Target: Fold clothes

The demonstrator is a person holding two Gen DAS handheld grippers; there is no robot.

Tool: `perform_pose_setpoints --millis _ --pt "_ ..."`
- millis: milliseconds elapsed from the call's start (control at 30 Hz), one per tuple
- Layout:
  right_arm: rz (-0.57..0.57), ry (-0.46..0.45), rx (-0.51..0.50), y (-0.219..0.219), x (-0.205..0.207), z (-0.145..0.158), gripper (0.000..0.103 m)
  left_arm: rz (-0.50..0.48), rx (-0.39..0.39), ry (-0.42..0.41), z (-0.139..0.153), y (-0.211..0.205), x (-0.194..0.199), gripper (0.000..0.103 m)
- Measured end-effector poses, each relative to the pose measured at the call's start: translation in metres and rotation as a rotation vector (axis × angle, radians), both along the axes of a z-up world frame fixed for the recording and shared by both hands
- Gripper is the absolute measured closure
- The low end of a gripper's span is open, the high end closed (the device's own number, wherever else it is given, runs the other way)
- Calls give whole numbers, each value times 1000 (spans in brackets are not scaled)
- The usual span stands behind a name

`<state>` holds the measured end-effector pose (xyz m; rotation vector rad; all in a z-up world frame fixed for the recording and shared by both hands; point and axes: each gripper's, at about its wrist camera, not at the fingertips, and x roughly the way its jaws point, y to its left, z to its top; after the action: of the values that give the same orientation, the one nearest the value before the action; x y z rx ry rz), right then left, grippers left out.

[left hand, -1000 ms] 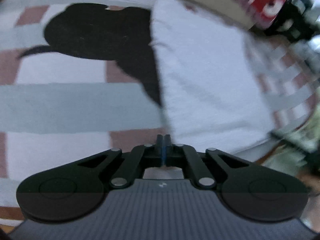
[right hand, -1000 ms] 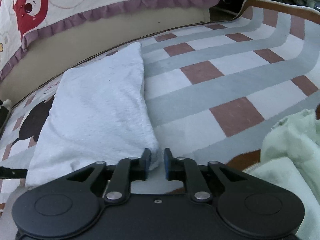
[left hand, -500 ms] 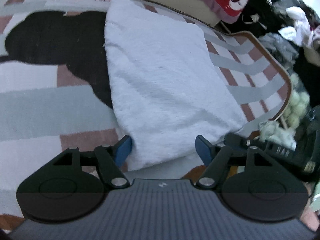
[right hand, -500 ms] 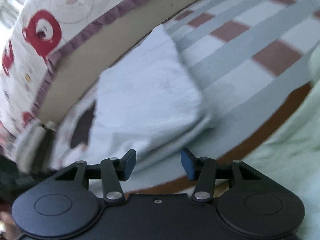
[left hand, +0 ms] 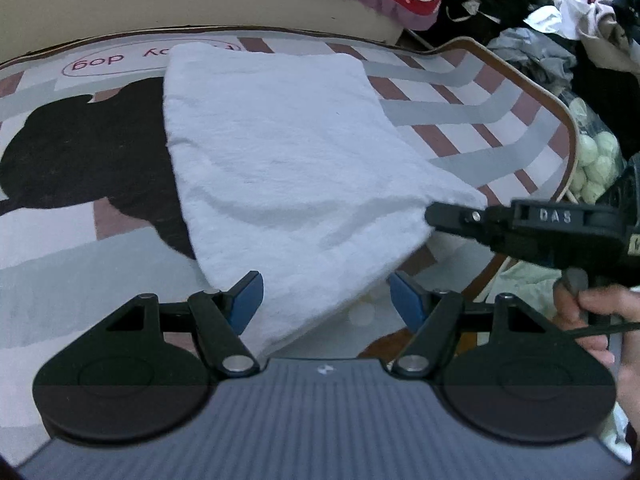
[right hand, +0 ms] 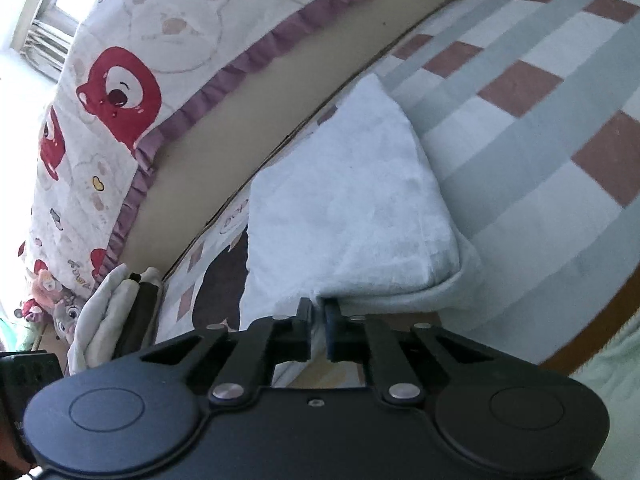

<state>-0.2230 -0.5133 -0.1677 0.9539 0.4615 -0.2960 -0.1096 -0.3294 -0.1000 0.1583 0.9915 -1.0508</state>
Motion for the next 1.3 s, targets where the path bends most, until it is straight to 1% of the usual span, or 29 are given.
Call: perform_pose_setpoints --millis 133,400,633,833,933,1000,1033,1067,1100,1133,1167,1200,1233,1267,1300 --pt "19 2 -29 -5 8 8 95 -15 14 -27 3 -7 -3 33" --pt "77 -12 -89 -13 23 24 95 -10 4 -48 11 -13 -4 33" --pt "89 -12 -102 -17 31 30 95 -23 -3 -72 17 -17 -7 33" --pt "131 14 -148 -21 46 40 96 -123 4 -212 30 -21 -20 33" --pt "153 21 -156 -23 50 43 96 -160 35 -246 24 -32 -15 32" --pt "175 13 -163 -25 53 47 98 -181 61 -245 14 -42 -7 33" --pt "193 6 -170 -25 53 49 98 -193 76 -247 8 -48 -4 35" --pt "216 -2 -180 -25 55 52 99 -208 94 -259 3 -54 0 57" --pt "239 -3 -214 -24 53 57 99 -222 109 -250 -1 -60 6 96" --pt "262 4 -272 -20 49 64 97 -217 113 -224 -1 -65 14 97" --pt "285 11 -331 -16 44 71 94 -206 113 -195 0 -69 22 97" --pt "308 18 -390 -12 40 78 92 -201 106 -200 4 -73 28 97" --pt "330 25 -449 -8 35 85 82 -206 100 -219 10 -76 30 97" --pt "345 46 -523 -3 30 91 47 -217 90 -234 16 -78 33 97" --pt "351 79 -619 2 25 96 19 -233 72 -240 22 -78 34 97"
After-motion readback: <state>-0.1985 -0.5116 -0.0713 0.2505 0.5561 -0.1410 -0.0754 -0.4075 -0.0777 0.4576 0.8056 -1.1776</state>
